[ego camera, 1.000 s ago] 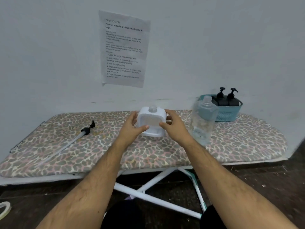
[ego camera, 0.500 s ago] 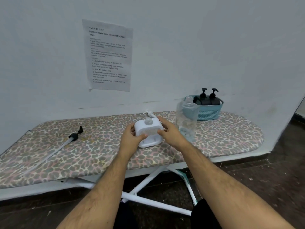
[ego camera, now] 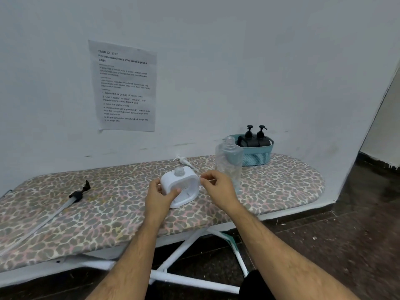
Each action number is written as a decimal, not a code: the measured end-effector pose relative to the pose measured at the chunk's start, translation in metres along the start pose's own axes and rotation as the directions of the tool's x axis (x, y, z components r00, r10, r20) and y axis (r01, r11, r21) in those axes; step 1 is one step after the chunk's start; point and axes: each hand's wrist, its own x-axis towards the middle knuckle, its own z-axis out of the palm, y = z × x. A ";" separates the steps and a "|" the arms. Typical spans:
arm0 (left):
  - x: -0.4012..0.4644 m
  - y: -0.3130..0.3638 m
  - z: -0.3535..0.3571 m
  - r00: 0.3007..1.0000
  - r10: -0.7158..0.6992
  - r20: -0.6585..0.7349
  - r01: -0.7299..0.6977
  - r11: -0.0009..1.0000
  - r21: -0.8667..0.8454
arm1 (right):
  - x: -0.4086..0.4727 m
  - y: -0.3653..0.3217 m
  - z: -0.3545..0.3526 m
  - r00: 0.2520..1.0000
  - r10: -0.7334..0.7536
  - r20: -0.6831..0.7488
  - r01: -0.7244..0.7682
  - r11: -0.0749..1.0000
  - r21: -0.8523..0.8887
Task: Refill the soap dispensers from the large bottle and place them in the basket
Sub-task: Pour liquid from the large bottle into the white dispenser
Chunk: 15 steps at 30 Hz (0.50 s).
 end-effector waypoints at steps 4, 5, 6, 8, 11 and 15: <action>0.000 -0.003 0.001 1.000 -0.020 0.018 0.021 0.999 -0.032 | -0.007 -0.010 -0.011 0.988 -0.040 -0.146 0.044 0.999 0.024; -0.001 -0.004 -0.001 0.999 -0.025 0.029 0.026 0.998 -0.048 | -0.009 -0.010 -0.014 0.980 -0.048 -0.193 0.054 0.998 0.028; -0.002 -0.005 -0.003 0.999 -0.026 0.046 0.029 0.998 -0.063 | -0.011 -0.011 -0.017 0.968 -0.051 -0.247 0.061 0.998 0.031; -0.002 -0.007 -0.007 0.997 -0.022 0.079 0.028 0.997 -0.076 | -0.012 -0.011 -0.023 0.921 -0.050 -0.387 0.058 0.998 0.010; -0.003 -0.006 -0.010 0.996 -0.022 0.086 0.029 0.997 -0.077 | -0.005 -0.004 -0.032 0.843 0.008 -0.537 -0.017 1.000 -0.011; -0.006 -0.004 -0.005 0.998 -0.041 0.038 0.043 0.997 -0.064 | 0.009 0.012 -0.038 0.833 0.083 -0.547 -0.160 0.983 -0.095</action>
